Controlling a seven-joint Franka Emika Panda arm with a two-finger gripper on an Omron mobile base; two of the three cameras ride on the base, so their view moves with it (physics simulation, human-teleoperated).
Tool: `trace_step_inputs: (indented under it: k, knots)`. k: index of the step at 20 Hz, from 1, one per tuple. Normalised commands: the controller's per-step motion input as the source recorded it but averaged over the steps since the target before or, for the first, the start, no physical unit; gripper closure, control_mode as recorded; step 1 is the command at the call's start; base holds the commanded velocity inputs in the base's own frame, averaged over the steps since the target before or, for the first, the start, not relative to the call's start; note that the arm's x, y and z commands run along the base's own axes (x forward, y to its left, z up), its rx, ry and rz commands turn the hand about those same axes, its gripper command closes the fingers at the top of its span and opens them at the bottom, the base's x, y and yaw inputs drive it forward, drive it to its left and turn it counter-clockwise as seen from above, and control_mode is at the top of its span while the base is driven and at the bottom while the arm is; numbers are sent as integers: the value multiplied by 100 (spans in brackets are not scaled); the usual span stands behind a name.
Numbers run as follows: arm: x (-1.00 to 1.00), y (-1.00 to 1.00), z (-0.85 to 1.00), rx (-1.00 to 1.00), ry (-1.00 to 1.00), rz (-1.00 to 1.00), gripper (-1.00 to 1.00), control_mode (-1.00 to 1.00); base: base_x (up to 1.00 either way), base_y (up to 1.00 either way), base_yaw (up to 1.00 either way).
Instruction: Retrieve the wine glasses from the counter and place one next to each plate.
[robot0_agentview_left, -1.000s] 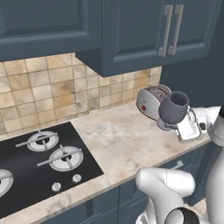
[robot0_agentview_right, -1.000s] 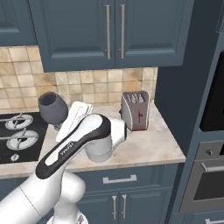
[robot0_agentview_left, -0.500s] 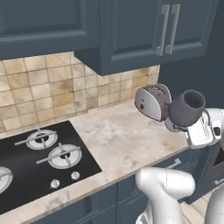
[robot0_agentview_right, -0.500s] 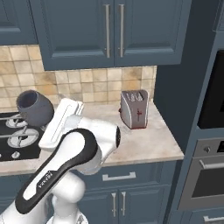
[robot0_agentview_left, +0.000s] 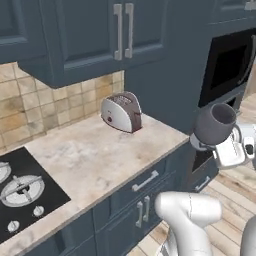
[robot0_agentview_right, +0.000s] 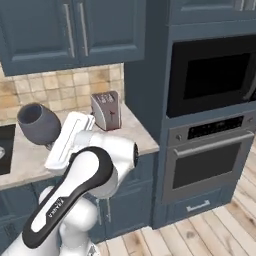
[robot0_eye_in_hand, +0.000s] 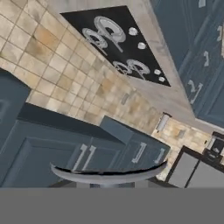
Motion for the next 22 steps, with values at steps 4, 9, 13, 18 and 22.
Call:
trace_step_inputs:
  k: [4, 9, 13, 18, 22]
  knots:
    - [0, 0, 0, 0, 0, 0, 100, 100, -13, 7, -100]
    - [0, 0, 0, 0, 0, 0, 100, 100, 0, 1, -100]
    - [0, 0, 0, 0, 0, 0, 100, 100, 0, 0, -100]
    - [0, 0, 0, 0, 0, 0, 100, 100, 0, 0, -100]
    - [0, 0, 0, 0, 0, 0, 100, 100, 0, 0, -100]
